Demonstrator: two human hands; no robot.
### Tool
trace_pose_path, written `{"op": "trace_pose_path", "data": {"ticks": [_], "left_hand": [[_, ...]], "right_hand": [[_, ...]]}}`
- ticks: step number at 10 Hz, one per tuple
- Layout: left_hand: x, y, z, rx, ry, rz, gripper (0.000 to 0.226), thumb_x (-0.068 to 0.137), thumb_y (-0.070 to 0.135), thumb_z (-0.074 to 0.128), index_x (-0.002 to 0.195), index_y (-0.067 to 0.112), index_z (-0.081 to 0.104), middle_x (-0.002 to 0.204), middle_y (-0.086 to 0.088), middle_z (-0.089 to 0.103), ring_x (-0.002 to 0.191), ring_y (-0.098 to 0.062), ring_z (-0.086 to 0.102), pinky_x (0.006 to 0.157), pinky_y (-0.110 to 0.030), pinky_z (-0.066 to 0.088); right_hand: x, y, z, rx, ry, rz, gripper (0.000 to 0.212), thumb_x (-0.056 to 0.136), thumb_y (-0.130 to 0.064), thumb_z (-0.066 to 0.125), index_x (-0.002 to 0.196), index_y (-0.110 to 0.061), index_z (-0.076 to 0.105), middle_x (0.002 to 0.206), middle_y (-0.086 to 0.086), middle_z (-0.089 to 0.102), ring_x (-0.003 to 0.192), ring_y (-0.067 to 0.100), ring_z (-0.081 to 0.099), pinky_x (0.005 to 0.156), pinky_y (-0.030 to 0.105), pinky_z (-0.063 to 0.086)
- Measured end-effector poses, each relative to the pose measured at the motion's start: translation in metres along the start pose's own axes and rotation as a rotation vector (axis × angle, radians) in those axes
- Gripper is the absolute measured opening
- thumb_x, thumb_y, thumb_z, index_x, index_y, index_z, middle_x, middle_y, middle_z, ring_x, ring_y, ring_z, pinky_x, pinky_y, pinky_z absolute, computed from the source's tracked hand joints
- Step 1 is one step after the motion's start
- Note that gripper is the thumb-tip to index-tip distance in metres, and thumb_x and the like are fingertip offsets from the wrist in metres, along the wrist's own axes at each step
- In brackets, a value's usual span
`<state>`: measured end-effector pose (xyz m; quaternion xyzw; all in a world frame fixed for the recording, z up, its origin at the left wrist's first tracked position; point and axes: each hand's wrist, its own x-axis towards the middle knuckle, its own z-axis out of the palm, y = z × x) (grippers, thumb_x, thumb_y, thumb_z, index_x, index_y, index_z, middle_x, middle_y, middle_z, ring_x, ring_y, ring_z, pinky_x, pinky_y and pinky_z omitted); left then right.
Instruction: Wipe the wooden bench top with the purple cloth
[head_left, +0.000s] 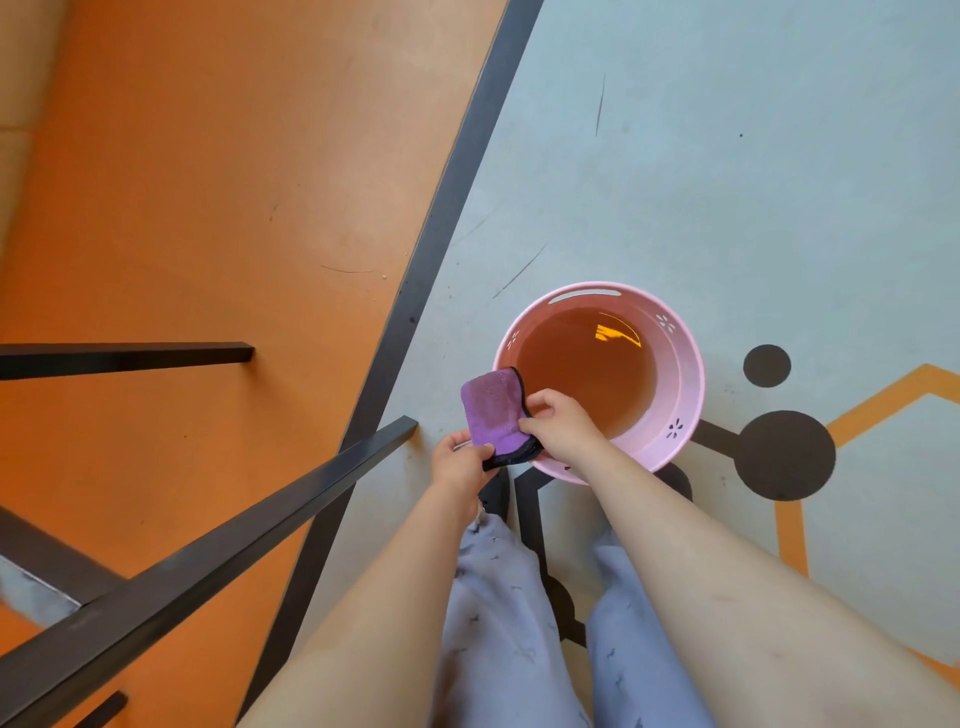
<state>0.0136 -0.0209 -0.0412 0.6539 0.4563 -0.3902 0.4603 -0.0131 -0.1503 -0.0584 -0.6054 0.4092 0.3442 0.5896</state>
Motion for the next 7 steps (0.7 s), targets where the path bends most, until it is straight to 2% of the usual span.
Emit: {"op": "trace_pose_path", "data": {"ticks": [1,2,3,4,5,6,7], "left_hand": [[-0.004,0.003,0.004,0.136,0.001,-0.006,0.028,0.093,0.0,0.054,0.12,0.007,0.051,0.112,-0.016,0.061,0.092,-0.022,0.062,0.071,-0.028,0.053],[-0.012,0.004,0.005,0.284,0.021,0.045,0.04,0.094,0.009,0.054,0.133,0.011,0.044,0.119,-0.013,0.056,0.079,-0.014,0.053,0.063,-0.025,0.044],[-0.025,0.003,-0.001,0.362,0.067,0.085,0.042,0.096,0.014,0.053,0.136,0.01,0.044,0.118,-0.011,0.054,0.089,-0.017,0.052,0.072,-0.027,0.042],[-0.053,0.008,-0.007,0.418,0.088,0.129,0.037,0.097,0.016,0.053,0.133,0.011,0.047,0.128,-0.009,0.052,0.101,-0.017,0.047,0.081,-0.027,0.04],[-0.096,0.02,-0.008,0.516,0.066,0.268,0.03,0.096,0.016,0.053,0.126,0.013,0.051,0.125,-0.006,0.056,0.099,-0.016,0.05,0.079,-0.026,0.041],[-0.142,0.035,-0.009,0.581,-0.013,0.426,0.026,0.096,0.015,0.052,0.121,0.015,0.054,0.122,-0.003,0.06,0.103,-0.014,0.054,0.084,-0.025,0.044],[-0.192,0.052,-0.016,0.585,-0.06,0.584,0.022,0.095,0.013,0.052,0.116,0.017,0.058,0.116,0.001,0.062,0.104,-0.011,0.057,0.08,-0.016,0.042]], "right_hand": [[-0.005,0.001,-0.003,0.013,-0.011,0.006,0.036,0.09,-0.012,0.056,0.125,-0.015,0.055,0.119,0.006,0.063,0.108,0.023,0.059,0.099,0.041,0.046],[-0.009,0.002,-0.011,0.086,0.016,0.043,0.037,0.092,-0.017,0.049,0.129,-0.022,0.051,0.122,0.001,0.058,0.11,0.022,0.056,0.099,0.041,0.046],[-0.022,0.0,-0.017,0.11,0.012,0.064,0.038,0.092,-0.017,0.047,0.129,-0.023,0.051,0.128,0.002,0.057,0.116,0.023,0.055,0.102,0.045,0.044],[-0.045,-0.008,-0.023,0.084,0.021,0.038,0.036,0.092,-0.016,0.048,0.127,-0.021,0.053,0.131,0.003,0.056,0.118,0.023,0.053,0.103,0.044,0.042],[-0.077,-0.026,-0.033,0.034,0.035,-0.003,0.035,0.09,-0.014,0.051,0.125,-0.018,0.056,0.126,0.005,0.059,0.115,0.023,0.055,0.103,0.041,0.042],[-0.11,-0.052,-0.046,-0.025,0.036,-0.086,0.031,0.088,-0.012,0.054,0.117,-0.017,0.062,0.117,0.006,0.064,0.109,0.024,0.058,0.099,0.039,0.045],[-0.151,-0.08,-0.055,-0.073,0.012,-0.22,0.025,0.087,-0.013,0.055,0.108,-0.024,0.064,0.099,-0.002,0.067,0.098,0.018,0.062,0.086,0.03,0.049]]}}
